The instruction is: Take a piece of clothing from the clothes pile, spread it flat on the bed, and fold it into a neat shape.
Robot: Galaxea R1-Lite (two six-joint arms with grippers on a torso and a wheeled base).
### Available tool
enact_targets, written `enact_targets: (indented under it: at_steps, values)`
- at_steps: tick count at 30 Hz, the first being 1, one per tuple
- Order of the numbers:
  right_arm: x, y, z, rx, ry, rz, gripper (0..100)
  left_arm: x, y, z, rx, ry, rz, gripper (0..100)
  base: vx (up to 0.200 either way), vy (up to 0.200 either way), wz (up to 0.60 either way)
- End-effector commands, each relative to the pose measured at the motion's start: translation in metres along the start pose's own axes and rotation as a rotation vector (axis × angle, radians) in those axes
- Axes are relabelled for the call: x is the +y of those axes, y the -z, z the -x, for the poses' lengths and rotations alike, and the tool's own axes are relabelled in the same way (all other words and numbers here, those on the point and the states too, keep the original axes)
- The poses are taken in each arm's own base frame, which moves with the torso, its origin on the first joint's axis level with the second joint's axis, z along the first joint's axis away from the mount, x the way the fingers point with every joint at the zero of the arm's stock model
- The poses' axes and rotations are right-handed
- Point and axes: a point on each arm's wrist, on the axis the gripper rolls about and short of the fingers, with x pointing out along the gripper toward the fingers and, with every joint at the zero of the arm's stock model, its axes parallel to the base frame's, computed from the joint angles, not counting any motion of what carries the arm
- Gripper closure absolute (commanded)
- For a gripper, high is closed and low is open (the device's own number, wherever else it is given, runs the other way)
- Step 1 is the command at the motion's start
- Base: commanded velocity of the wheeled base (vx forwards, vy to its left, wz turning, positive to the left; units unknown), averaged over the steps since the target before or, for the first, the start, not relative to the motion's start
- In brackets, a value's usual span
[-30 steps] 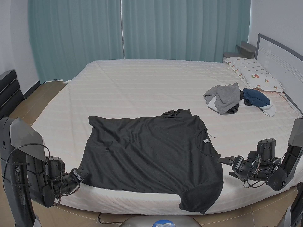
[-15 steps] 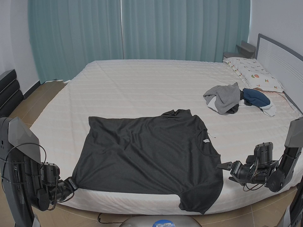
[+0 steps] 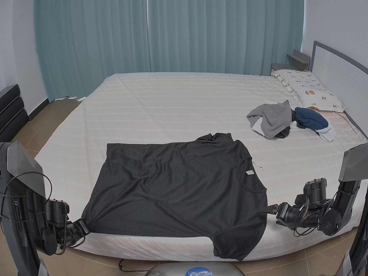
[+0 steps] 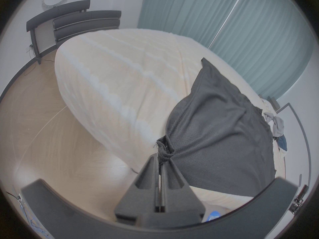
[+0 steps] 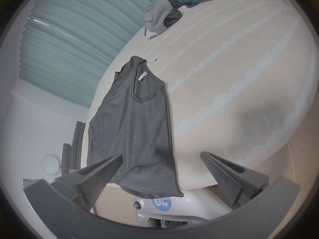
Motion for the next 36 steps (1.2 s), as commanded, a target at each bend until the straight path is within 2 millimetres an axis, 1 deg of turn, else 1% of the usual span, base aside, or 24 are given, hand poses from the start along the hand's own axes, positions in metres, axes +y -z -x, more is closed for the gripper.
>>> enact_targets:
  at_steps: [1, 6, 9, 12, 16, 18, 22, 23, 28, 30, 36]
  values:
    - [0.003, 0.001, -0.009, 0.013, -0.012, 0.016, 0, -0.003, 0.002, 0.012, 0.026, 0.006, -0.018, 100, 0.000, 0.000, 0.00]
    - [0.008, 0.001, -0.018, 0.021, -0.029, 0.038, 0, -0.008, 0.010, 0.023, 0.093, -0.007, -0.056, 100, 0.000, 0.000, 0.00]
    - [0.009, -0.002, -0.024, 0.014, -0.037, 0.046, 0, -0.008, 0.009, 0.022, 0.085, -0.011, -0.065, 100, 0.000, 0.000, 0.00]
    - [0.011, -0.009, -0.036, -0.003, -0.041, 0.052, 0, -0.008, 0.008, 0.022, 0.076, -0.007, -0.082, 100, 0.000, 0.000, 0.00]
    - [0.010, -0.013, -0.048, -0.010, -0.042, 0.060, 0, -0.007, 0.010, 0.018, 0.090, -0.016, -0.084, 100, 0.000, 0.000, 0.00]
    - [0.008, -0.012, -0.050, -0.004, -0.033, 0.060, 0, -0.007, 0.010, 0.018, 0.088, -0.014, -0.084, 100, 0.000, 0.000, 0.00]
    - [0.002, -0.011, -0.046, 0.001, -0.013, 0.072, 0, -0.007, 0.011, 0.017, 0.088, -0.014, -0.084, 100, 0.000, 0.000, 0.00]
    - [0.000, -0.012, -0.044, -0.002, -0.008, 0.080, 100, -0.007, 0.011, 0.017, 0.091, -0.015, -0.084, 100, 0.000, 0.000, 0.00]
    - [-0.009, -0.017, -0.036, -0.020, 0.015, 0.085, 100, -0.006, 0.012, 0.016, 0.099, -0.020, -0.084, 100, 0.000, 0.000, 0.00]
    - [-0.014, -0.016, -0.029, -0.018, 0.035, 0.078, 100, -0.006, 0.012, 0.016, 0.099, -0.020, -0.084, 100, 0.000, 0.000, 0.00]
    - [-0.024, -0.016, -0.023, -0.022, 0.056, 0.094, 100, -0.006, 0.012, 0.016, 0.098, -0.021, -0.085, 100, 0.000, 0.000, 0.00]
